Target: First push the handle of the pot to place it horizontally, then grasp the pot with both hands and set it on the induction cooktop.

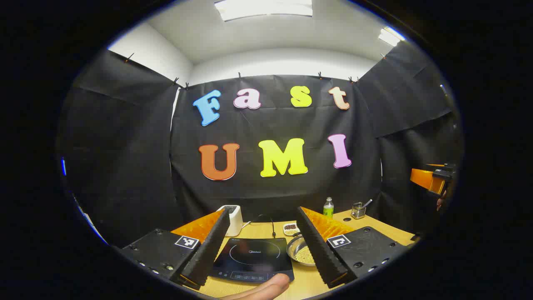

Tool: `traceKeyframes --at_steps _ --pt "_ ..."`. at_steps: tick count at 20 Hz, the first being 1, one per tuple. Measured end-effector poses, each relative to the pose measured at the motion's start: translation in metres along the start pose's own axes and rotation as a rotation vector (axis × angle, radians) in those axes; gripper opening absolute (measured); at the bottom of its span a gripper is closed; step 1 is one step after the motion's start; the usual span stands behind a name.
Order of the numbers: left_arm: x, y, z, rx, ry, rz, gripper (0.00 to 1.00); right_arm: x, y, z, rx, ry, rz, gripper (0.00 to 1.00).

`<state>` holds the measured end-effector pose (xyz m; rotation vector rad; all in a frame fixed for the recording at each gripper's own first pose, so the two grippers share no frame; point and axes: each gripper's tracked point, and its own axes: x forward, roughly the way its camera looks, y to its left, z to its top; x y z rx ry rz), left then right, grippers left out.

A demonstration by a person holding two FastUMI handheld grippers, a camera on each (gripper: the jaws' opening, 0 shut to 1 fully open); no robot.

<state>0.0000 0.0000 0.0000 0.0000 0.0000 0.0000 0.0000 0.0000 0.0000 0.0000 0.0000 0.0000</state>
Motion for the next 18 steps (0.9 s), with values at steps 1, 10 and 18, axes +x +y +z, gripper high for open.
traceKeyframes --at_steps 1,10,18 --pt "0.0 -0.001 -0.002 -0.001 0.004 -0.003 0.96 0.0 0.001 -0.002 -0.007 0.004 0.005 0.99" --pt "-0.001 0.012 -0.004 -0.013 0.01 0.036 0.96 -0.007 0.008 -0.001 -0.022 -0.005 0.019 0.99" --pt "-0.001 0.019 -0.007 -0.047 -0.001 0.053 0.95 0.004 0.032 -0.01 -0.01 0.008 0.072 0.99"
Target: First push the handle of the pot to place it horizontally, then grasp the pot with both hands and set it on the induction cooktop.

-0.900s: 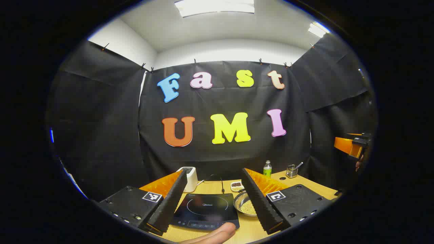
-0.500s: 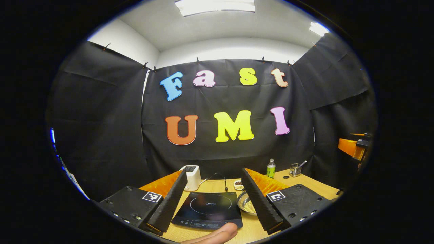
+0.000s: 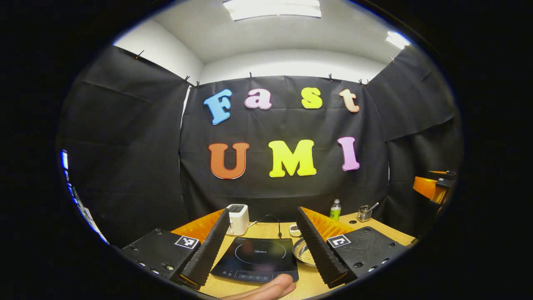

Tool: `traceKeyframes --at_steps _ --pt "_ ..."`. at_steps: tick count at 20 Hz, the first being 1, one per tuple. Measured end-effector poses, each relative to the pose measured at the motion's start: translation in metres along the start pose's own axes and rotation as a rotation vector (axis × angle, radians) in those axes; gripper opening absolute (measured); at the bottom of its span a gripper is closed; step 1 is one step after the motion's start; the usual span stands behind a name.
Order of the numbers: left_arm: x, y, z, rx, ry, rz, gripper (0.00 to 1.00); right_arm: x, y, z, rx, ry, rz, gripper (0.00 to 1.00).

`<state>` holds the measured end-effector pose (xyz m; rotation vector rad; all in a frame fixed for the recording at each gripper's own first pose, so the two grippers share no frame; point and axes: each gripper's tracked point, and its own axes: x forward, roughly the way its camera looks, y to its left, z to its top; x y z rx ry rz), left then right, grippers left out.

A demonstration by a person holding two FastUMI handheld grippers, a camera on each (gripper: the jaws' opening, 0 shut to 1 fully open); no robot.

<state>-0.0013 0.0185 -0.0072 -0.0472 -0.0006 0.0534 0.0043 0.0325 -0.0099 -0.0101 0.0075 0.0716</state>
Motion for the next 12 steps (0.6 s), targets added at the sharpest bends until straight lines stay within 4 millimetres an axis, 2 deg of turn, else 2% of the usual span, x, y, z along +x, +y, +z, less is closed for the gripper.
traceKeyframes --at_steps 2,6,10,12 --pt "0.002 -0.002 -0.003 0.001 0.007 -0.005 0.96 0.008 0.01 -0.011 -0.001 0.027 0.024 0.99" --pt "0.003 0.0 -0.006 -0.02 0.013 0.008 0.96 0.024 0.032 -0.044 -0.037 0.088 0.088 0.88" --pt "0.006 -0.003 -0.009 -0.02 0.012 -0.001 0.96 0.036 0.058 -0.086 -0.049 0.172 0.162 0.71" --pt "0.006 -0.005 -0.012 -0.018 0.016 -0.007 0.95 0.043 0.065 -0.108 -0.047 0.215 0.182 0.53"
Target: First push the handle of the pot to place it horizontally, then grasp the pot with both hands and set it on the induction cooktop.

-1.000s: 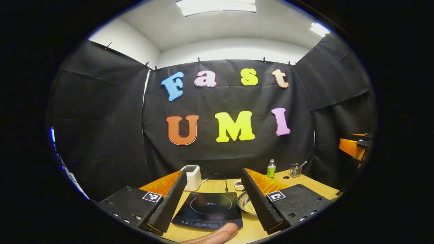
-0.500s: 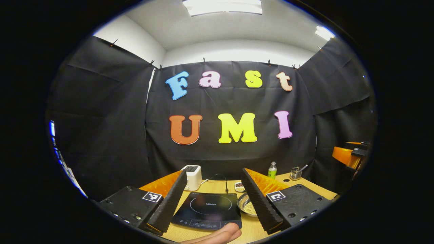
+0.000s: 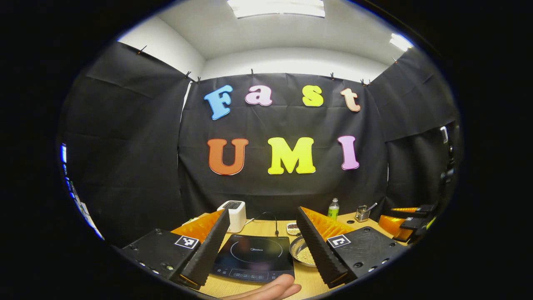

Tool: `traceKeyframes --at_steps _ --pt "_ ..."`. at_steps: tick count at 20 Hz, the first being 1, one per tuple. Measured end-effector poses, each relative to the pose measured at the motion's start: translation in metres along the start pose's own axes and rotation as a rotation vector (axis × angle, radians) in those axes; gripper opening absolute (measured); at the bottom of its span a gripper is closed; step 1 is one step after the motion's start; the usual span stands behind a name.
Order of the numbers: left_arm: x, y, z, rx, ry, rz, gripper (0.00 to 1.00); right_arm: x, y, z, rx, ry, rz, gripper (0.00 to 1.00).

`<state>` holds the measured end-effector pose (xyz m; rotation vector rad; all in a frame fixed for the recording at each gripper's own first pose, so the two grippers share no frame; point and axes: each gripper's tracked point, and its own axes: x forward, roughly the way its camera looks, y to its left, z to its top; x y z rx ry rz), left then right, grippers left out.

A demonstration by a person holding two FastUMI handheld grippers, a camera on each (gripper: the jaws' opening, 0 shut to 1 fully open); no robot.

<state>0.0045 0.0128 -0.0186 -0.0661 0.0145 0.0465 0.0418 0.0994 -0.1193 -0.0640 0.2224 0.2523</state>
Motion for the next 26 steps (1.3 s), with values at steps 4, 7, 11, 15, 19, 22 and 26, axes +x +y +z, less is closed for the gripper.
traceKeyframes --at_steps 4,7,11,15,19,22,26 --pt "0.0 0.0 -0.007 0.009 0.013 -0.003 0.96 0.017 0.013 -0.038 0.001 0.078 0.044 0.24" --pt "0.004 -0.001 -0.013 0.009 0.023 -0.005 0.96 0.03 0.021 -0.07 -0.008 0.147 0.072 0.05" --pt "0.006 0.002 -0.018 0.006 0.03 0.002 0.96 0.043 0.039 -0.123 -0.034 0.254 0.116 0.0" --pt "0.007 0.005 -0.016 0.007 0.021 0.008 0.96 0.048 0.051 -0.166 -0.079 0.347 0.163 0.04" --pt "0.011 0.01 -0.016 0.01 0.004 0.016 0.96 0.049 0.059 -0.189 -0.063 0.397 0.204 0.04" --pt "0.017 0.01 -0.015 0.017 0.0 0.013 0.96 0.051 0.049 -0.199 -0.095 0.419 0.193 0.04" --pt "0.035 0.014 -0.016 0.001 0.008 0.022 0.96 0.054 0.036 -0.207 -0.086 0.465 0.198 0.01"
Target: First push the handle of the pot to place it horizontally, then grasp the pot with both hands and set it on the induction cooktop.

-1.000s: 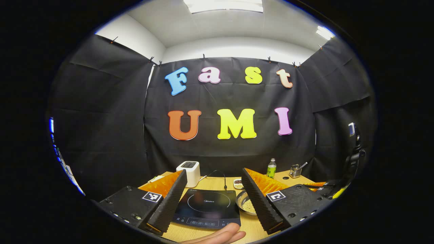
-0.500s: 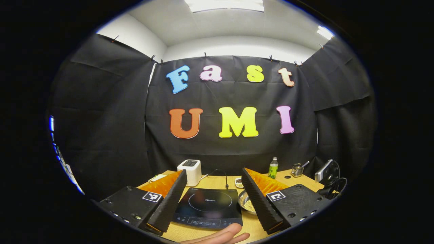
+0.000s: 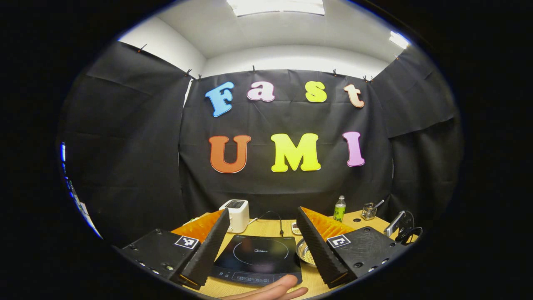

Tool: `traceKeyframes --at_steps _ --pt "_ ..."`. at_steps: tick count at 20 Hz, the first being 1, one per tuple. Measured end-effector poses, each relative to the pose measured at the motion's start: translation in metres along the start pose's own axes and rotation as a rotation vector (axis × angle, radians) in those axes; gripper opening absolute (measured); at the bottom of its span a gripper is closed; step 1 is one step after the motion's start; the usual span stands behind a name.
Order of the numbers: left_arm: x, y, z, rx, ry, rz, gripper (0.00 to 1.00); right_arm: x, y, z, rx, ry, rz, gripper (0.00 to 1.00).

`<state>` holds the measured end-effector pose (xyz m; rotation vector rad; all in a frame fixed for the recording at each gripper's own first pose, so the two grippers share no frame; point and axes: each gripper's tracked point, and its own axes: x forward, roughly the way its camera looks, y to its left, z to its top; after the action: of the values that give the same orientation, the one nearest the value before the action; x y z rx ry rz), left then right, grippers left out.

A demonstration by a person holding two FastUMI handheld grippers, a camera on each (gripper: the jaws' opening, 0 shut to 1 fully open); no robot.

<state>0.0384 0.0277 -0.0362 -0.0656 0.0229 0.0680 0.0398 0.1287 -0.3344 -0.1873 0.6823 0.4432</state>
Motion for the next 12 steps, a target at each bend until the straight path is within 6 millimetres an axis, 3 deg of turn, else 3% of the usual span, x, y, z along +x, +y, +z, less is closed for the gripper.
traceKeyframes --at_steps 3,6,12 --pt "0.017 0.003 0.001 -0.017 0.014 0.001 0.95 0.001 -0.017 -0.004 -0.02 0.02 -0.017 0.04" --pt "0.035 -0.004 0.003 -0.045 0.031 -0.023 0.95 0.005 -0.018 -0.017 0.019 0.07 0.035 0.04" --pt "0.07 -0.006 0.008 -0.019 0.033 -0.031 0.95 0.0 -0.038 -0.016 0.089 0.091 0.068 0.01"
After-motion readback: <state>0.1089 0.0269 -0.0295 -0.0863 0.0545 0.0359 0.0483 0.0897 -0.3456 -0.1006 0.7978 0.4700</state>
